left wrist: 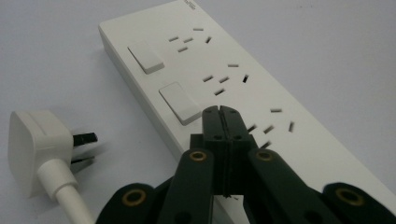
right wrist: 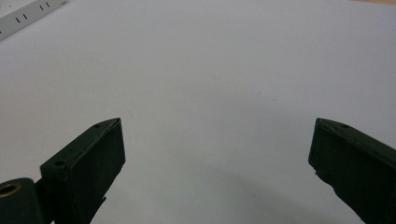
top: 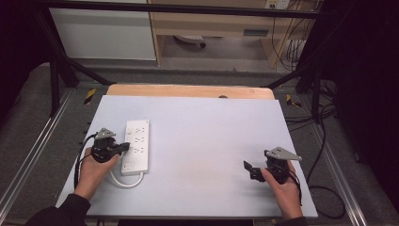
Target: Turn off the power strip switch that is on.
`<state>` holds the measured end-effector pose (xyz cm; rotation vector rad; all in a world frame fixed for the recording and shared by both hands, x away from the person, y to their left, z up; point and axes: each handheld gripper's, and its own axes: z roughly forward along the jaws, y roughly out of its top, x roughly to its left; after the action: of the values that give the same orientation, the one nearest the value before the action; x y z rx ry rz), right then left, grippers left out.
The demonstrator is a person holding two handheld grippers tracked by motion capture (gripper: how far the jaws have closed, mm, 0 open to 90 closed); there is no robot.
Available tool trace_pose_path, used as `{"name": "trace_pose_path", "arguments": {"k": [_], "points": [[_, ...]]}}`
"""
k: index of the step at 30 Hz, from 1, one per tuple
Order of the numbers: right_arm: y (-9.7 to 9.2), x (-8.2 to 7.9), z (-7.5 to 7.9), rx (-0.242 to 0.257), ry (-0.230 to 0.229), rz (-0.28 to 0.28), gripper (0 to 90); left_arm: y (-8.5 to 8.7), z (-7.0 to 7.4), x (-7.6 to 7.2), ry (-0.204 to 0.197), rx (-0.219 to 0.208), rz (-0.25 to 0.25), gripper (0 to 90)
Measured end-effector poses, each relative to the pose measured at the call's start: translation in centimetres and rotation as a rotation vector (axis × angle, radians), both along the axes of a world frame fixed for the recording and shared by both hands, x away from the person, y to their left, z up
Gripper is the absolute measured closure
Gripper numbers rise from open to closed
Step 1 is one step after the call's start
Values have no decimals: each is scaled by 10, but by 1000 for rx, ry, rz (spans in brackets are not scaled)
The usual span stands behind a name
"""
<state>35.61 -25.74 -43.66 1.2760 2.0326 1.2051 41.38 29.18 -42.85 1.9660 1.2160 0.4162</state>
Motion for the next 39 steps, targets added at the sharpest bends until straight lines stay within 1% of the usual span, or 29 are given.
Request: {"name": "trace_pose_path", "arguments": {"k": [9, 13, 20, 21, 24, 26, 32, 37, 39], "points": [[0, 0, 0, -1, -1, 0, 41, 2, 0, 1, 9, -10, -4, 900], [0, 0, 0, 1, 1, -1, 41, 2, 0, 1, 10, -5, -3, 900], [0, 0, 0, -3, 1, 1, 41, 2, -1, 2, 12, -10, -4, 900], [0, 0, 0, -3, 1, 1, 41, 2, -1, 2, 9, 10, -1, 900], [0, 0, 0, 0, 3, 2, 41, 4, -2, 3, 19, -14, 11, 900], [0, 0, 0, -3, 2, 2, 41, 3, -2, 3, 12, -10, 1, 900], [0, 0, 0, -3, 4, 2, 41, 1, -3, 3, 0, -2, 0, 900], [0, 0, 0, -2, 3, 2, 41, 2, -3, 3, -3, -3, -1, 900], [0, 0, 0, -2, 3, 1, 41, 1, -3, 2, -6, 4, -2, 900]]}}
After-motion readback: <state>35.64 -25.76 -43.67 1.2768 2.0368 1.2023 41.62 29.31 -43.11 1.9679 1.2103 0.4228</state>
